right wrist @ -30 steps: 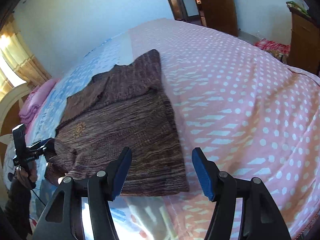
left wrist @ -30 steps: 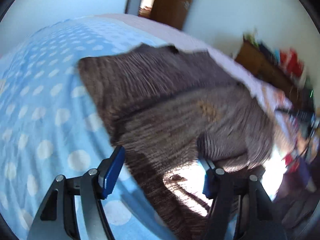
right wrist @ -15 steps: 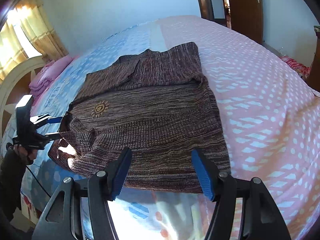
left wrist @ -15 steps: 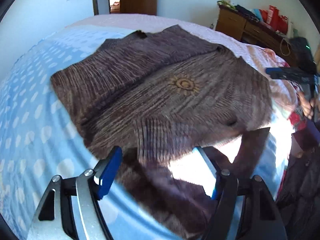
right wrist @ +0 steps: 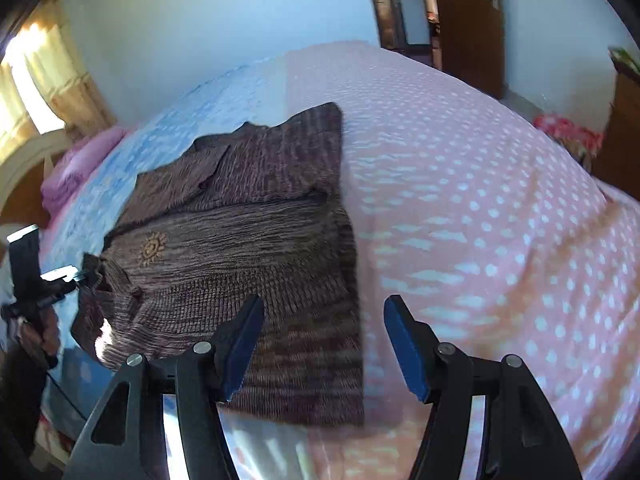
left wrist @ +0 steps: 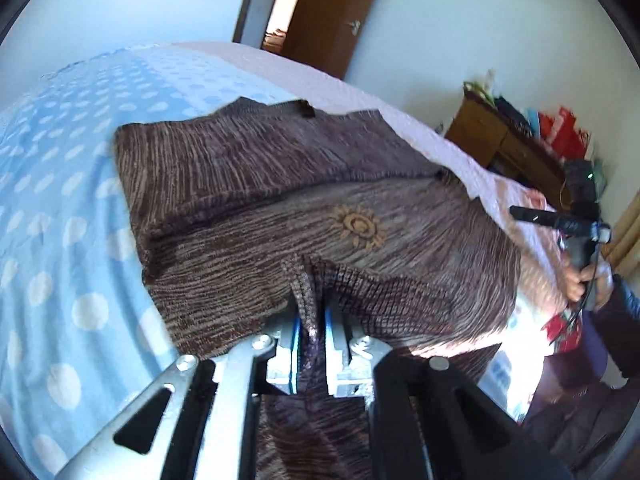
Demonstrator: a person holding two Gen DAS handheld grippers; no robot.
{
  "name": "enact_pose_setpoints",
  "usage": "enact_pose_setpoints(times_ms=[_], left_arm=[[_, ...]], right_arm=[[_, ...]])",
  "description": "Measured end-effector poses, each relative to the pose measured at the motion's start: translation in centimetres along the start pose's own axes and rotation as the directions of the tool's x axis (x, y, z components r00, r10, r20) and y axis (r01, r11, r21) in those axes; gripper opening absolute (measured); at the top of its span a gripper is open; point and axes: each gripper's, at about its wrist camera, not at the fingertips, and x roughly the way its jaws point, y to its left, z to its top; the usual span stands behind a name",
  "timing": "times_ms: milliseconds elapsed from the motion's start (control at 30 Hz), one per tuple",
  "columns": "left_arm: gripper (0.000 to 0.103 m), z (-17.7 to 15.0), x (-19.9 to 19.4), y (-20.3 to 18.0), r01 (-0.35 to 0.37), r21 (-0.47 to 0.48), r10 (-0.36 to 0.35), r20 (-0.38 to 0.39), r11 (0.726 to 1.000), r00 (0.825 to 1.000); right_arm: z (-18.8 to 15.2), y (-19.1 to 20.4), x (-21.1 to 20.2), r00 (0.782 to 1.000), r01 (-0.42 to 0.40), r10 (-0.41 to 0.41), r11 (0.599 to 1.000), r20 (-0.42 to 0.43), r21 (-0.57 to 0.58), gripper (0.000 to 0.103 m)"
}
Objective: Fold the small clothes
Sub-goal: 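Grasp the folded sweater edge with the left gripper while the right gripper grasps beside it, then lift the held sweater edge with both grippers and fold it over the body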
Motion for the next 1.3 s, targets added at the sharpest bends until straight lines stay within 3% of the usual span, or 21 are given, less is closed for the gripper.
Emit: enact_pose_setpoints(times_ms=[133,233,267,333,367,400,467,500,700,833,967,1067,1200,1300], left_arm=[[0.011,-0.1,1.1,0.6,-0.045,-0.030,0.043,-0.049,0.999,0.998],[0.017,0.1,1.6,0.1,-0.066,-0.003,0.066,-0.060,0.998,0.996],[0.021,0.2,1.7,0.0,-0.065,0.006,0.065,-0.069,0.998,0.995],[0.035,0.3,1.9,-0.2,-0.065,0.016,0.066,-0.073,0.998,0.995],[0.035,0.4,1.9,-0.2,-0.067,0.022,0.068,-0.069,0.998,0.995],[0.035,0.4,2.0,-0.3,-0.068,0.024,0.070,-0.065,0.997,0.995],[0.023,0.2,1.9,-0.1,-0.053,0.007,0.053,-0.047,0.999,0.997],[0.008,0.1,1.8,0.1,-0.034,-0.014,0.033,-0.041,0.999,0.999],[0.008,-0.5,-1.5,-0.4,-0.013,-0.088,0.020,0.082,0.996,0.996],[0.008,-0.2,-4.9,0.0,0.022,-0.163,0.011,0.199,0.986,0.980],[0.008,0.9,-6.5,0.6,0.028,-0.208,0.027,0.259,0.978,0.966],[0.006,1.8,-6.5,1.2,-0.018,-0.247,0.084,0.260,0.969,0.962],[0.006,2.3,-5.6,2.5,-0.046,-0.289,0.115,0.229,0.956,0.967],[0.006,2.2,-4.6,2.5,-0.068,-0.272,0.128,0.209,0.960,0.969]], right_arm=[[1.3,1.7,3.3,0.999,0.039,-0.043,0.992,-0.030,-0.119,0.063],[1.4,2.7,5.8,0.993,0.065,-0.083,0.978,-0.084,-0.200,0.062],[1.2,2.9,6.2,0.992,0.069,-0.091,0.972,-0.091,-0.223,0.056],[0.9,3.4,5.9,0.993,0.075,-0.095,0.966,-0.068,-0.248,0.032],[0.9,3.5,5.8,0.994,0.065,-0.085,0.968,-0.075,-0.242,0.018],[1.0,3.5,5.4,0.994,0.066,-0.085,0.971,-0.072,-0.231,0.014],[0.9,3.5,4.4,0.996,0.067,-0.079,0.975,-0.047,-0.213,0.012],[0.8,3.4,3.7,0.997,0.067,-0.075,0.977,-0.031,-0.200,0.012],[1.1,2.7,-1.2,0.997,0.025,-0.018,0.996,0.081,-0.083,0.012],[2.5,2.5,-4.1,0.984,-0.011,0.012,1.000,0.177,-0.009,0.012],[3.6,3.2,-5.4,0.971,0.008,-0.007,1.000,0.240,-0.002,0.011],[4.3,4.6,-4.9,0.965,0.077,-0.063,0.996,0.254,-0.044,0.011],[5.6,5.6,-4.2,0.966,0.045,-0.028,0.997,0.256,-0.059,0.011],[6.3,6.1,-3.0,0.969,0.079,-0.058,0.994,0.241,-0.079,0.011]])
